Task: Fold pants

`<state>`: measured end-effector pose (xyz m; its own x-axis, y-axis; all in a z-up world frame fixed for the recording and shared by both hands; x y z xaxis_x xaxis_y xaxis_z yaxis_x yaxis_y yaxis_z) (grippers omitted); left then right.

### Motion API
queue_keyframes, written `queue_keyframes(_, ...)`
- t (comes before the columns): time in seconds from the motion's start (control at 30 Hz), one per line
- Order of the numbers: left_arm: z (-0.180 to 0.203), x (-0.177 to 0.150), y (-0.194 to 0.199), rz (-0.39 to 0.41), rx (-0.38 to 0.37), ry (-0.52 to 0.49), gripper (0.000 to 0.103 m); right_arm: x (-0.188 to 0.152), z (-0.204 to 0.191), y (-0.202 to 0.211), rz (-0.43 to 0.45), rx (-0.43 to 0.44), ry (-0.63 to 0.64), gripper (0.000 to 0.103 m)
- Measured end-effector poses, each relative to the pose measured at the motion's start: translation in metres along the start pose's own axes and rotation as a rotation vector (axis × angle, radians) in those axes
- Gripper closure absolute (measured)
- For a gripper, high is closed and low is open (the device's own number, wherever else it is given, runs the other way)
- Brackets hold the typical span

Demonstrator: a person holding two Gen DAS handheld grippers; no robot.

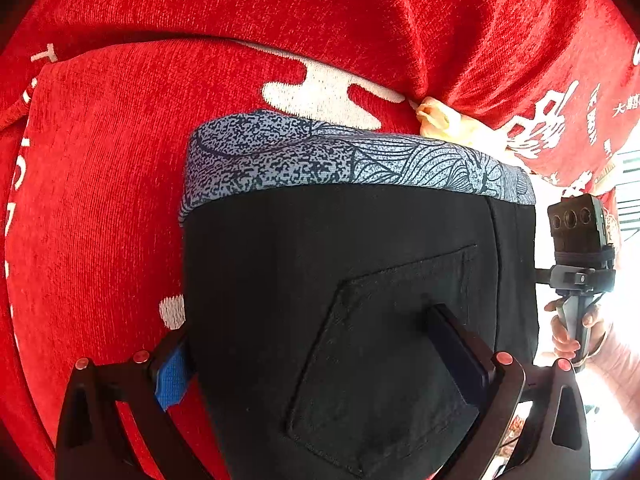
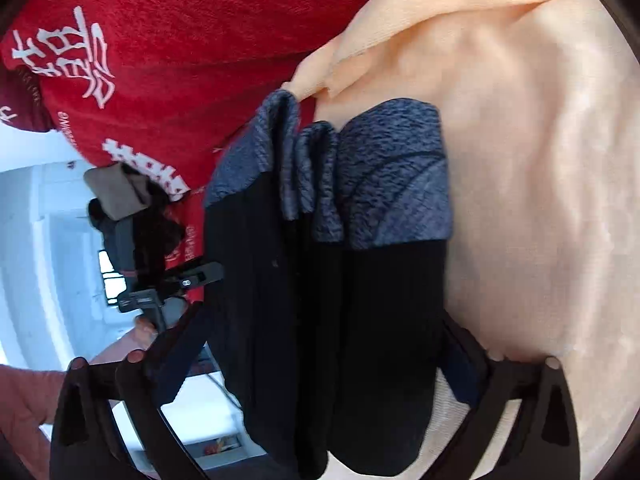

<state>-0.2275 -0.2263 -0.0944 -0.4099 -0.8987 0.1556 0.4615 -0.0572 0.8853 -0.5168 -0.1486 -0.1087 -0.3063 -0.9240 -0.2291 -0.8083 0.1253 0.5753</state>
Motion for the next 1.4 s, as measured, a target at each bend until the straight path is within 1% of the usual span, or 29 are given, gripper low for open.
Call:
queue_keyframes(0.03,0.001,0.0,0.001,0.001,0.006,0.002,0.0,-0.002,0.002,0.003,-0.004,0.009,-0.008,0.0)
queue_keyframes(0.1,0.004,0.001,0.005,0.014,0.011,0.007,0.007,-0.002,0.003,0.004,-0.008,0.013,-0.014,0.0)
queue_keyframes(0.17,0.006,0.0,0.015,0.035,0.011,0.015,0.021,-0.001,0.002,0.003,-0.013,-0.006,-0.021,0.0)
queue_keyframes(0.2,0.006,-0.001,0.02,0.044,0.009,0.021,0.025,0.001,0.0,0.002,-0.013,-0.02,-0.038,0.0)
queue_keyframes(0.23,0.007,0.0,0.025,0.051,0.004,0.029,0.033,0.003,0.0,0.003,-0.009,-0.033,-0.056,0.001)
queue_keyframes(0.27,0.007,0.0,0.032,0.063,-0.005,0.036,0.04,0.005,-0.001,0.002,0.0,-0.05,-0.075,0.008)
queue_keyframes(0.3,0.009,0.0,0.039,0.071,-0.016,0.034,0.042,0.005,-0.003,-0.001,0.011,-0.067,-0.088,0.015)
queue_keyframes(0.37,0.015,-0.003,0.049,0.071,-0.026,0.015,0.043,0.001,-0.002,0.005,0.023,-0.099,-0.103,0.046)
queue_keyframes(0.43,0.022,-0.006,0.056,0.07,-0.03,-0.006,0.043,-0.005,-0.002,0.016,0.043,-0.061,-0.146,0.054)
queue_keyframes(0.57,0.029,-0.024,0.08,0.061,-0.03,-0.032,0.043,-0.018,-0.02,0.027,0.066,-0.006,-0.166,0.055)
queue_keyframes(0.67,0.017,-0.043,0.102,0.064,-0.039,0.011,0.043,-0.034,-0.038,0.028,0.071,0.038,-0.182,0.055)
queue_keyframes(0.73,0.008,-0.055,0.113,0.058,-0.032,0.039,0.043,-0.052,-0.049,0.023,0.06,0.068,-0.199,0.055)
queue_keyframes(0.8,-0.002,-0.073,0.129,0.053,-0.009,0.059,0.043,-0.069,-0.057,0.014,0.042,0.08,-0.209,0.055)
queue_keyframes(0.93,-0.026,-0.102,0.141,0.048,0.042,0.097,0.043,-0.105,-0.073,-0.015,-0.004,0.137,-0.245,0.055)
queue_keyframes(0.97,-0.038,-0.109,0.139,0.046,0.08,0.121,0.043,-0.113,-0.076,-0.025,-0.012,0.165,-0.259,0.055)
queue_keyframes(1.03,-0.056,-0.117,0.131,0.036,0.161,0.162,0.043,-0.123,-0.078,-0.039,-0.017,0.177,-0.265,0.055)
queue_keyframes(1.07,-0.07,-0.122,0.131,0.029,0.239,0.182,0.043,-0.125,-0.076,-0.047,-0.013,0.168,-0.272,0.055)
queue_keyframes(1.1,-0.076,-0.124,0.133,0.032,0.268,0.186,0.043,-0.124,-0.072,-0.056,-0.006,0.144,-0.294,0.055)
queue_keyframes(1.13,-0.08,-0.125,0.139,0.051,0.28,0.193,0.043,-0.123,-0.065,-0.064,-0.001,0.103,-0.315,0.055)
queue_keyframes(1.17,-0.079,-0.124,0.147,0.075,0.285,0.191,0.043,-0.12,-0.061,-0.072,0.002,0.032,-0.32,0.052)
queue_keyframes(1.2,-0.076,-0.123,0.155,0.095,0.29,0.172,0.043,-0.117,-0.058,-0.075,0.016,-0.07,-0.303,0.05)
queue_keyframes(1.23,-0.071,-0.121,0.161,0.109,0.299,0.143,0.043,-0.115,-0.059,-0.075,0.037,-0.134,-0.278,0.044)
queue_keyframes(1.27,-0.061,-0.117,0.168,0.124,0.315,0.085,0.043,-0.114,-0.063,-0.071,0.059,-0.184,-0.244,0.044)
queue_keyframes(1.3,-0.052,-0.114,0.17,0.129,0.315,0.043,0.04,-0.115,-0.07,-0.065,0.087,-0.229,-0.212,0.044)
queue_keyframes(1.37,-0.031,-0.106,0.164,0.134,0.285,-0.03,0.018,-0.119,-0.085,-0.05,0.146,-0.314,-0.142,0.044)
queue_keyframes(1.4,-0.023,-0.103,0.157,0.133,0.273,-0.051,0.016,-0.121,-0.096,-0.043,0.173,-0.326,-0.11,0.046)
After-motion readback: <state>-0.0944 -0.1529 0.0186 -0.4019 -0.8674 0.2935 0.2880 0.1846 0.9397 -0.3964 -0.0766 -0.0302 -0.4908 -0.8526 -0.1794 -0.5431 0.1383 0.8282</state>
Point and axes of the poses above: each gripper's, at about its wrist camera, not at the fingertips, and y roughly against the way its jaws point, z to its right, x to its top, the point moved 4 cm from there along -y, roughly the way its jaws point, and after that the axes turned 12 degrees about -y, right-handed, at the moved point
